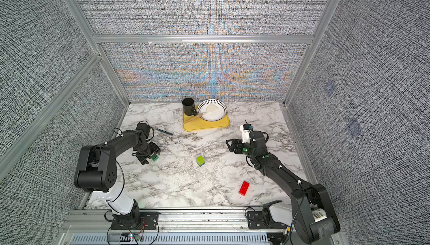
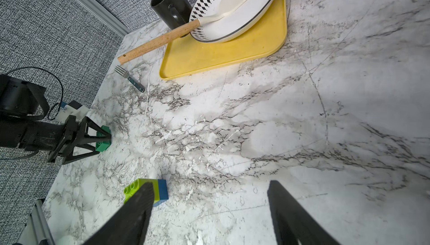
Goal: Assemble an ice cream with lego
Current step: Pick up the lego brick from the center of the board.
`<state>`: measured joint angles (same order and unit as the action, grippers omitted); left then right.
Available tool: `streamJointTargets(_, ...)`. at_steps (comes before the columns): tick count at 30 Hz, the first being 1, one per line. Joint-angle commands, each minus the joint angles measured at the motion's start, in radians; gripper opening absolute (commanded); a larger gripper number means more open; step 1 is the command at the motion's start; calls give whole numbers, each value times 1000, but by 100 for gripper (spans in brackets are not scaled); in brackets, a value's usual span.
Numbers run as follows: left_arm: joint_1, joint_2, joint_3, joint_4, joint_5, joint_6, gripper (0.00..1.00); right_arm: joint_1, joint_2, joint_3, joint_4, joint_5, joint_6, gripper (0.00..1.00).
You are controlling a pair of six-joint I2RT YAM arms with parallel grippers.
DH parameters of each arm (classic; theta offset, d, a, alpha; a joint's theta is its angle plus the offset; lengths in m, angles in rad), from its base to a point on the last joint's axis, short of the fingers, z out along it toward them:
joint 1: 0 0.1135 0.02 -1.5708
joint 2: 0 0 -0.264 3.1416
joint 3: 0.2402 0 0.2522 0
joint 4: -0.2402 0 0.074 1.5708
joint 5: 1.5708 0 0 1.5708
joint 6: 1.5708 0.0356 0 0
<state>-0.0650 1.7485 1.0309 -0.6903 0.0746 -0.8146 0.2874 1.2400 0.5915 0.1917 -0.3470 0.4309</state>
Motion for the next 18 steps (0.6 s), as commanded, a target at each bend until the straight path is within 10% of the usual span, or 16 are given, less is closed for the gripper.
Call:
streamJointTargets(1, 1, 35, 9, 68, 25, -26, 54, 19, 4, 9, 31, -3, -18, 79)
streamJointTargets(9, -2, -18, -35, 138, 139, 4, 3, 68, 21, 23, 41, -24, -34, 78)
streamJointTargets(18, -209, -283, -72, 411, 488, 54, 2, 113, 31, 33, 196, -480, 79, 79)
